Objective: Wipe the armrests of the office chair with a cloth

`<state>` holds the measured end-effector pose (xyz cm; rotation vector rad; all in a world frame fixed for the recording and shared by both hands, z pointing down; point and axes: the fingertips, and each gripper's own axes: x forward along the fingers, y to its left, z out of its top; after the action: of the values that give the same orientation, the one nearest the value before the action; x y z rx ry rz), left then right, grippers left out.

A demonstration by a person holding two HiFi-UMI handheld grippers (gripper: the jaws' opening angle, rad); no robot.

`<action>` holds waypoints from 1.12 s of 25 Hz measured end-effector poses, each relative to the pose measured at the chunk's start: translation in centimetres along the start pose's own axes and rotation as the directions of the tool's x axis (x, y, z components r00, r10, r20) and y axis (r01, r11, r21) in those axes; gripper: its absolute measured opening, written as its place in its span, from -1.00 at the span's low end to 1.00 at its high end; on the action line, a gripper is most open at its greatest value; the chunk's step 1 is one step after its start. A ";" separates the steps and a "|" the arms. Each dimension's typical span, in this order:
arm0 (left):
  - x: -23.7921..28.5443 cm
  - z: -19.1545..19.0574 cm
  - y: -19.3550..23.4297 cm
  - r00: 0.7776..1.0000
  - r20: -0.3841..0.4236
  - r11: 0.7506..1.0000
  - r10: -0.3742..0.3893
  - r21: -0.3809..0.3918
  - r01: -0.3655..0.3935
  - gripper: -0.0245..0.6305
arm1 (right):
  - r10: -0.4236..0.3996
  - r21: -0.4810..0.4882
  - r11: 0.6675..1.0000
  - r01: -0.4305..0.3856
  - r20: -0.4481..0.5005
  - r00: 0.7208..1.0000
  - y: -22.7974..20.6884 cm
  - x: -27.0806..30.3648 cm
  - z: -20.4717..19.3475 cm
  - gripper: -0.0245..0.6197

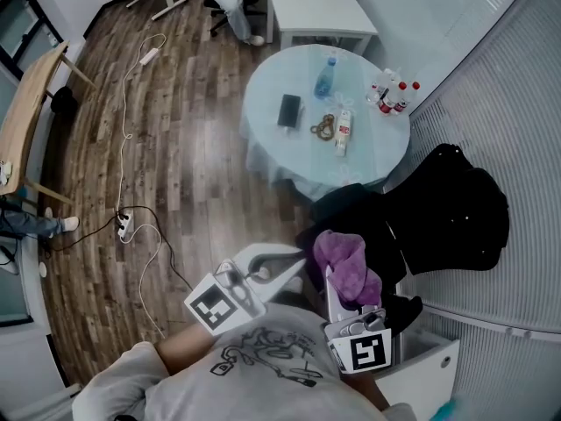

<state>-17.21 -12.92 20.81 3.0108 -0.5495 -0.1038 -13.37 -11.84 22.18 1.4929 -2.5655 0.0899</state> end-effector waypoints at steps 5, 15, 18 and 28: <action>0.7 -2.7 1.0 0.999 -0.044 0.999 0.023 -0.039 -0.025 -0.93 | 0.002 0.029 1.000 0.000 -0.070 0.998 -1.0 0.4 -2.9 -0.83; 2.7 -8.4 1.8 0.992 -0.128 0.989 0.022 -0.141 -0.040 -0.93 | 0.030 0.112 0.994 -0.015 -0.131 0.991 -2.4 1.3 -7.8 -0.83; 3.6 -9.8 2.8 0.989 -0.148 0.990 0.031 -0.131 -0.051 -0.93 | 0.026 0.098 0.995 -0.013 -0.135 0.990 -3.8 1.9 -8.9 -0.83; 7.8 -17.1 8.5 0.984 -0.173 0.996 0.031 -0.077 -0.045 -0.93 | 0.015 0.049 0.999 -0.006 -0.179 0.984 -9.6 7.6 -16.0 -0.83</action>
<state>-11.50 -22.49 38.21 2.8928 -0.5702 0.1319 -6.88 -20.92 38.99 1.4172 -2.4446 0.2758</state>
